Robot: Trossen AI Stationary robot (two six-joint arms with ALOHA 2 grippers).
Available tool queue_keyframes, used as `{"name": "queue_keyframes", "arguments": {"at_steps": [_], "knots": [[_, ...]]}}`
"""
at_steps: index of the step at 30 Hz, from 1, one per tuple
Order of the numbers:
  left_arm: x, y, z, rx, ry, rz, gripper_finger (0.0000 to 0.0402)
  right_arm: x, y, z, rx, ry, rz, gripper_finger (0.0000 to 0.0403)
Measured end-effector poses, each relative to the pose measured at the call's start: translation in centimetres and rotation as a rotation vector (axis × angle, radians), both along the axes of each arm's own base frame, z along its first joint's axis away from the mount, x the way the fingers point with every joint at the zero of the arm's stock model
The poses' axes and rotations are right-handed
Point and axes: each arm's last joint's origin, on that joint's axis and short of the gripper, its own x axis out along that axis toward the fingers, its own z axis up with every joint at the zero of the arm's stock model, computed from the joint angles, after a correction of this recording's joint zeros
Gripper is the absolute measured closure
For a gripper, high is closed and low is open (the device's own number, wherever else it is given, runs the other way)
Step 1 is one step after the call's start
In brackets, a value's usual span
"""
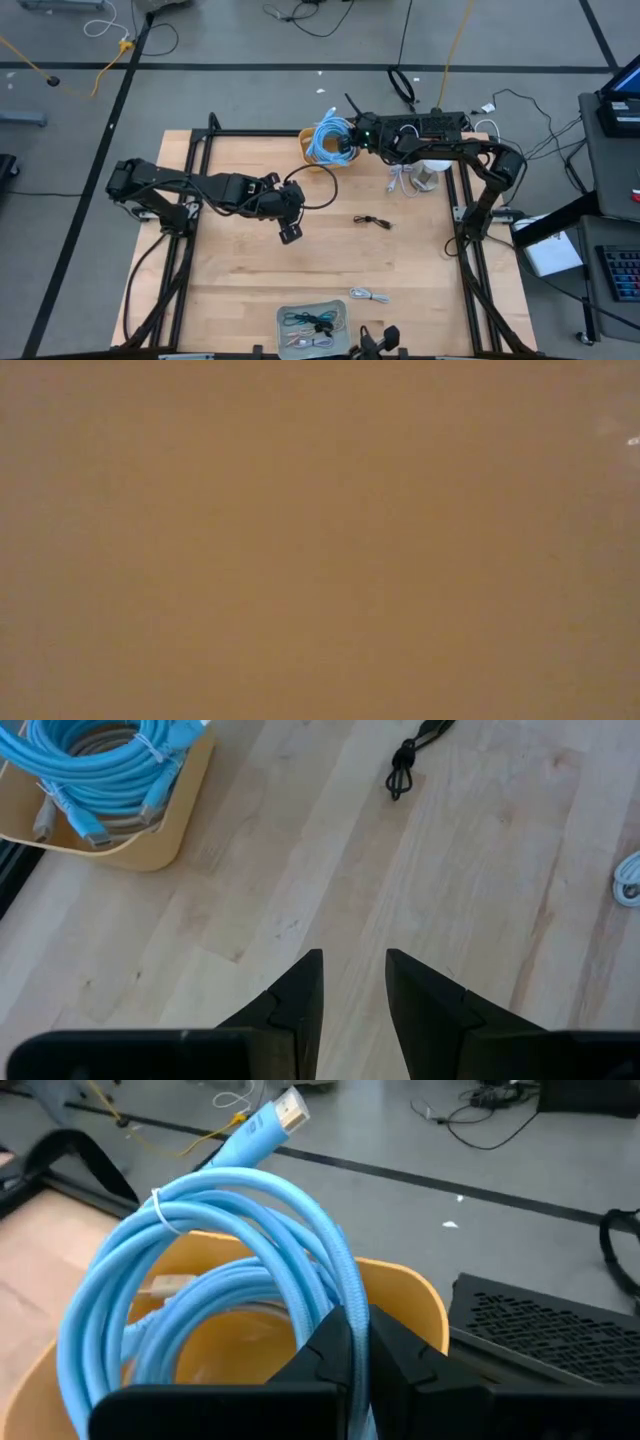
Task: Pick & Place USB Port
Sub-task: Put the HDMI cable into the yellow bin
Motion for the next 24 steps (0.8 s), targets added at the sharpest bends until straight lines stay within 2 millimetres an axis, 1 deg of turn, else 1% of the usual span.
{"name": "queue_keyframes", "arguments": {"at_steps": [5,12,17,20,24], "knots": [[0.0,0.0,0.0,0.000,0.000,0.000,0.0286,-0.3,-0.5,0.0,0.039,-0.052,-0.051,0.0397],[0.0,0.0,0.0,0.000,-0.001,0.000,0.0286,-0.2,-0.6,-0.6,0.091,-0.086,-0.058,0.0397],[0.0,0.0,0.0,0.001,-0.001,-0.003,0.0286,0.3,-0.3,-1.7,0.131,-0.076,-0.062,0.0397],[0.0,0.0,0.0,0.003,0.000,-0.006,0.0286,0.5,-0.4,-2.1,0.168,-0.104,-0.056,0.0397],[0.0,0.0,0.0,0.003,0.001,-0.006,0.0286,0.6,-0.4,-3.1,0.201,-0.088,-0.050,0.0397]]}}
